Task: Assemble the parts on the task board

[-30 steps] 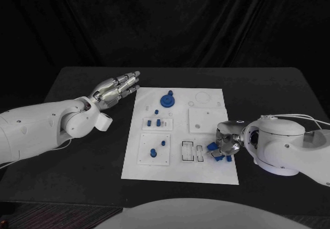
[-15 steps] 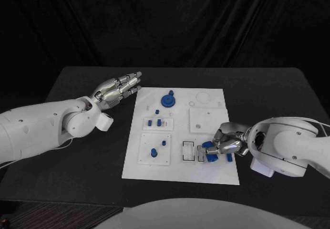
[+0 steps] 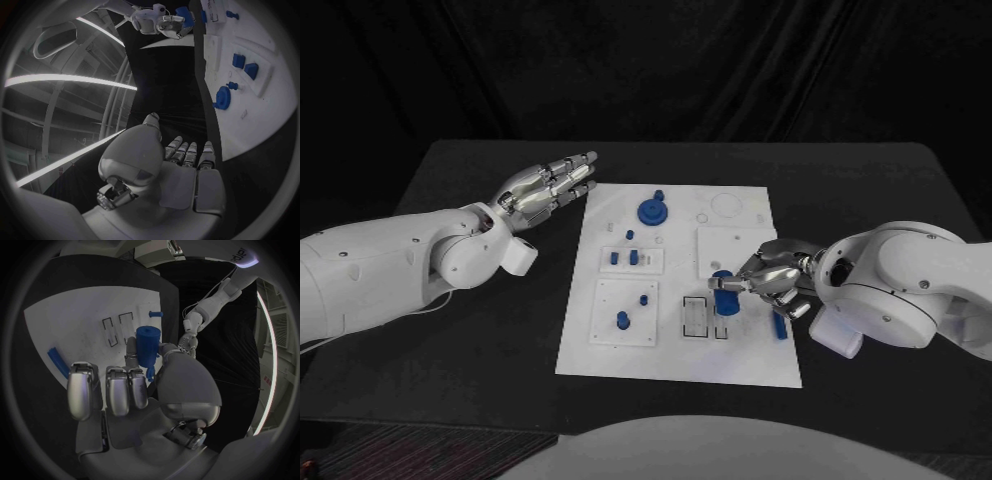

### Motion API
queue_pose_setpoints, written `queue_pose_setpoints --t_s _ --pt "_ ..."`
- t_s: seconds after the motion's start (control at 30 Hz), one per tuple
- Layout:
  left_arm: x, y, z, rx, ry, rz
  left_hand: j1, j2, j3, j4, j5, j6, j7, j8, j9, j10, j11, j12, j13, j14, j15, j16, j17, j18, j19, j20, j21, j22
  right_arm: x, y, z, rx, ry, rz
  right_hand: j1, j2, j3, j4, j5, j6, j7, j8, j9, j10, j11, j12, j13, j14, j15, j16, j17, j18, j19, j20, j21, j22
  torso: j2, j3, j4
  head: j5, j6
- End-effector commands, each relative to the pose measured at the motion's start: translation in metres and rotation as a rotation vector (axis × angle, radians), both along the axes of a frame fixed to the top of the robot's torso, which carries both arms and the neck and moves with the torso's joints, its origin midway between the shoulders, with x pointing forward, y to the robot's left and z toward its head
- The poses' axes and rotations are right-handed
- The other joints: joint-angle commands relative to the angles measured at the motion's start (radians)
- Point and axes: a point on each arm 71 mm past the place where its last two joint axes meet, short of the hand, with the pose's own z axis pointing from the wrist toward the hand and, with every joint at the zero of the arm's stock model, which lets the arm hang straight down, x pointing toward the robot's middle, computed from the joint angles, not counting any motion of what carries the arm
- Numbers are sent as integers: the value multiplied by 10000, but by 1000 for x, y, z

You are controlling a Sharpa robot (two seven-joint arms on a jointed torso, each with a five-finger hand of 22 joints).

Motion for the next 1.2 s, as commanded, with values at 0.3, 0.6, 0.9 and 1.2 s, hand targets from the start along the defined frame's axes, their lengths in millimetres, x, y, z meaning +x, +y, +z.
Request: queue_pose_setpoints --t_s 0.3,0.6,0.9,1.2 --pt "1 -4 -1 -128 29 -189 121 17 -3 -68 73 -3 72 34 8 17 63 -34 -9 -23 63 -36 -15 94 -12 87 -34 -14 -1 3 -19 -524 -781 -113 2 404 1783 -1797 -717 -279 51 52 1 1064 17 26 2631 999 110 -40 2463 226 397 94 -164 2225 28 -2 -20 58 -1" --pt "1 -4 -1 -120 67 -220 126 34 7 -86 99 -8 75 33 7 17 65 -34 -9 -23 70 -36 -15 95 -12 95 -34 -14 -4 9 -29 -951 -1133 415 -149 422 1733 -1808 -1370 -413 91 79 -19 1064 42 26 2631 987 139 -62 2407 246 352 124 -247 2198 44 9 -37 57 -1" --pt "1 -4 -1 -111 92 -228 133 45 15 -106 122 -9 78 34 7 17 69 -34 -9 -23 77 -36 -15 97 -12 105 -34 -14 -5 15 -34 -1080 -974 851 -452 466 1579 -1604 -2167 -560 155 57 -83 1064 101 26 2631 955 189 -120 2263 304 219 165 -482 2117 35 5 -24 55 -1" --pt "1 -5 -2 -103 119 -248 150 52 26 -143 160 -6 81 37 8 17 72 -34 -9 -23 83 -36 -15 100 -12 115 -34 -14 -8 21 -36 -1248 -656 1416 -661 491 1342 -1371 -3117 -780 257 65 -181 1064 200 26 2631 898 280 -210 2049 385 24 254 -822 2004 32 17 -23 37 -1"
